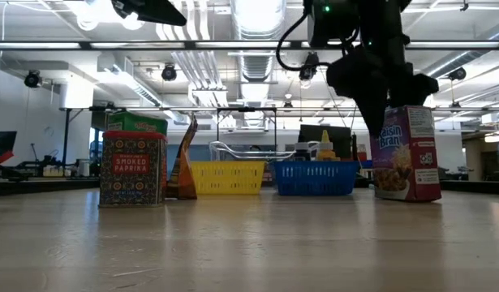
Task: Pick & Place Kitchen Items
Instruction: Put the violet cereal box into the transparent bin
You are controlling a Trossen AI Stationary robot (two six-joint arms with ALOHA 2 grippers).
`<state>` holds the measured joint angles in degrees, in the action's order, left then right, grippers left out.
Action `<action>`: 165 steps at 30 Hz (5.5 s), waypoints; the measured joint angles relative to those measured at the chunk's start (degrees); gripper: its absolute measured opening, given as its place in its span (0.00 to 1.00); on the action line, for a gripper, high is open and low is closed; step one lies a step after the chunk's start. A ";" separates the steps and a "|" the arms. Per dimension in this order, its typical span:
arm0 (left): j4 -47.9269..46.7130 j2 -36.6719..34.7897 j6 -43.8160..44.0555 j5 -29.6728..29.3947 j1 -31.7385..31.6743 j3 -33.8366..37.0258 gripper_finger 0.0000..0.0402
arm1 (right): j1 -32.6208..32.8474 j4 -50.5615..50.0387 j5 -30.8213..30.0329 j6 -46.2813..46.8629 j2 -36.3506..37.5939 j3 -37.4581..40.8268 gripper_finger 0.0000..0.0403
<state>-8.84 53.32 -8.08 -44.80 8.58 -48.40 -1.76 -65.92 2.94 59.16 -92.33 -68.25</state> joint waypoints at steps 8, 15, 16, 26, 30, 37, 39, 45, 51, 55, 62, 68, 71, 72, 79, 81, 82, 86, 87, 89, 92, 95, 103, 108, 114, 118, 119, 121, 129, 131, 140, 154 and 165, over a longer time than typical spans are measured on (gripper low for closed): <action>0.00 0.00 0.27 0.07 0.00 0.00 0.23 | -0.02 4.20 0.05 -0.02 0.11 5.70 0.76; 0.17 0.00 1.16 0.04 0.00 0.00 0.23 | -0.02 5.37 -0.32 7.01 0.09 9.09 0.71; 0.20 0.00 1.22 0.04 0.00 0.00 0.23 | -0.02 5.76 -0.35 7.79 0.11 9.36 0.70; 0.06 0.00 1.27 0.15 0.00 0.00 0.23 | 0.00 12.92 -0.59 6.51 0.20 10.48 0.63; 0.02 0.00 1.27 0.22 0.00 0.00 0.23 | 0.00 12.82 -0.71 6.32 0.20 10.47 0.60; 0.00 0.00 1.81 0.33 0.00 0.00 0.23 | 0.00 12.82 -1.61 5.57 0.20 10.45 0.55; -0.08 0.00 1.99 0.35 0.00 0.00 0.23 | 0.00 12.82 -1.61 5.39 0.19 10.42 0.54; -0.22 0.00 2.27 0.37 0.00 0.00 0.23 | 0.00 12.77 -1.63 5.11 0.17 10.40 0.50; -0.22 0.00 2.58 0.39 0.00 0.00 0.23 | 0.00 12.73 -1.63 4.70 0.13 10.40 0.46; -0.22 0.00 2.58 0.39 0.00 0.00 0.23 | 0.00 12.73 -1.61 3.92 0.13 10.40 0.43; -0.22 0.00 2.56 0.41 0.00 0.00 0.23 | 0.00 12.67 -1.57 2.36 0.49 10.38 0.41; -0.23 0.00 2.56 0.41 0.00 0.00 0.23 | 0.02 12.34 -0.73 -1.30 1.09 9.07 0.39; -0.23 0.00 2.85 0.41 0.00 0.00 0.23 | 0.02 12.36 -0.02 -4.57 1.11 6.87 0.38; -0.22 0.00 3.12 0.41 0.00 0.00 0.23 | 0.02 12.36 0.04 -5.51 1.11 5.97 0.38; -0.22 0.00 3.92 0.41 0.00 0.00 0.23 | 0.02 12.37 0.21 -14.01 1.19 -2.38 0.39; -0.22 0.01 3.99 0.41 0.00 0.00 0.23 | -0.02 12.29 0.22 -16.39 1.20 -5.02 0.40; -0.22 0.02 4.08 0.41 0.00 0.00 0.23 | -0.15 12.29 0.20 -17.90 1.20 -6.40 0.41; -0.22 0.00 4.66 0.41 0.00 0.00 0.23 | -0.92 12.29 0.15 -23.27 1.20 -11.87 0.41; -0.20 0.01 4.83 0.41 0.00 0.00 0.23 | -1.35 12.26 0.14 -24.44 1.20 -13.16 0.41; -0.20 0.02 5.06 0.41 0.00 0.00 0.23 | -2.54 12.25 0.11 -26.94 1.20 -15.33 0.40; -0.20 0.00 5.25 0.41 0.00 0.00 0.23 | -5.03 12.32 0.02 -30.42 1.22 -18.33 0.38; -0.20 0.01 5.27 0.41 0.00 0.00 0.23 | -8.02 12.29 -0.06 -33.56 1.22 -20.19 0.37; -0.19 0.02 5.35 0.41 0.00 0.00 0.23 | -16.63 12.33 0.35 -37.13 0.65 -22.74 0.42; -0.17 0.01 5.52 0.40 0.00 0.00 0.23 | -21.13 12.42 0.46 -37.38 -0.37 -23.46 0.43; -0.17 0.02 5.60 0.39 0.00 0.00 0.23 | -25.95 13.96 0.56 -38.37 -2.18 -23.45 0.40; -0.17 0.02 5.60 0.39 0.00 0.00 0.23 | -28.38 16.80 2.12 -38.60 -4.25 -23.45 0.39; -0.17 0.02 5.60 0.39 0.00 0.01 0.23 | -28.64 17.80 2.50 -38.62 -4.99 -23.45 0.40; -0.19 0.02 5.58 0.39 0.00 0.01 0.23 | -29.62 18.85 3.49 -38.83 -6.35 -23.45 0.41; -0.28 0.02 5.55 0.39 -0.02 0.01 0.23 | -32.71 19.74 3.37 -41.27 -13.15 -27.99 0.44; -0.62 0.02 5.54 0.39 -0.02 0.02 0.23 | -33.14 19.56 3.39 -43.93 -15.34 -31.06 0.42; -1.84 0.02 5.65 0.37 -0.02 0.07 0.23 | -34.74 1.33 1.01 -63.91 -25.64 -47.78 0.37; -1.95 0.02 8.47 0.37 -0.02 0.07 0.23 | -35.41 -7.62 -3.07 -84.41 -37.77 -58.67 0.42; -2.10 0.02 8.37 0.37 -0.07 0.09 0.23 | -36.02 -7.17 -6.87 -89.81 -40.70 -58.37 0.36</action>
<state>-10.94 53.34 0.30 -44.42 8.51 -48.31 -37.78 -73.09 -3.94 -30.65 -133.03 -126.62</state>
